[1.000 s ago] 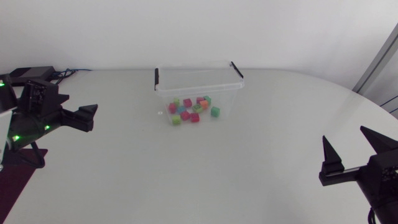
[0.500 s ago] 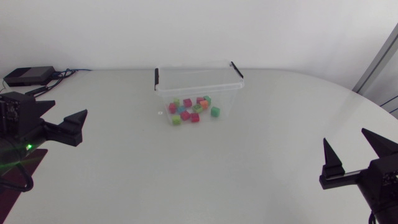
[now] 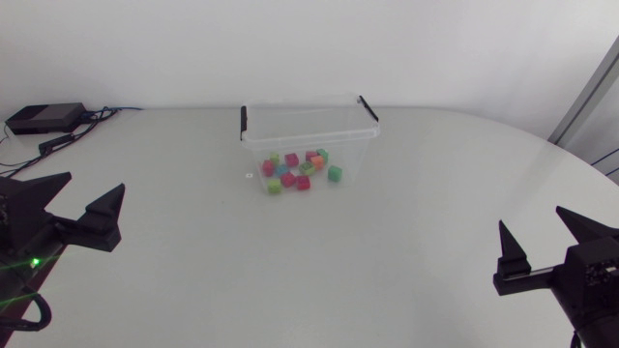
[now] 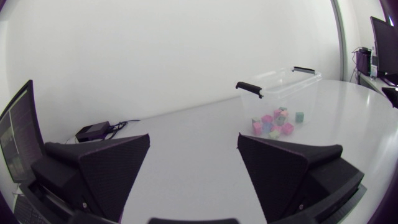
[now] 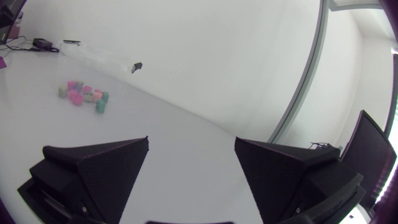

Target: Pick up the duplo bricks and place them in the container

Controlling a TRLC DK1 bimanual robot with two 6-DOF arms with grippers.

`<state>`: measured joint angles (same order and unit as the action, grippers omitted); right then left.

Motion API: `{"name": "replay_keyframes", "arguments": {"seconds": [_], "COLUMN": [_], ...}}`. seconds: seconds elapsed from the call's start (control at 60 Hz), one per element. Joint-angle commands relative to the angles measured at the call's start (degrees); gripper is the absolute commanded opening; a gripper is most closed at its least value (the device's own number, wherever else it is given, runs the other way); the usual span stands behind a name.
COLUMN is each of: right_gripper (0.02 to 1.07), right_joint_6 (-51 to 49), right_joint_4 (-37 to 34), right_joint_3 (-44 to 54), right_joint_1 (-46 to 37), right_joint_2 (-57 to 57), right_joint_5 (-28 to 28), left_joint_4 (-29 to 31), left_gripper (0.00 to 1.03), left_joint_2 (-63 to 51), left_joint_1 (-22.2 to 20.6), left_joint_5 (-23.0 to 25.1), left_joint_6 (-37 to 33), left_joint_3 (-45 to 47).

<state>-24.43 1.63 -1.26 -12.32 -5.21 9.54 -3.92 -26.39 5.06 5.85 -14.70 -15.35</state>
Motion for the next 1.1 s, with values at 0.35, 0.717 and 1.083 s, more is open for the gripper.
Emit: {"name": "replay_keyframes", "arguments": {"seconds": [0.35,0.717,1.083], "right_gripper": [1.02,1.02,1.02], "right_joint_6": [12.86,22.84,24.43], "right_joint_4": [-0.92,-1.53,-1.63], "right_joint_3": [1.37,1.27,1.26], "right_joint_1": [6.43,11.51,12.32], "right_joint_2": [2.63,4.86,5.21], "right_joint_5": [-4.99,-8.92,-9.54], "left_joint_4": [1.81,3.63,3.92], "left_gripper": [0.96,0.96,0.93], "left_joint_2": [13.65,24.64,26.39], "left_joint_1": [-2.67,-4.73,-5.06], "left_joint_5": [-3.02,-5.46,-5.85], "left_joint_6": [8.31,13.82,14.7], "left_joint_3": [8.53,14.42,15.35]}}
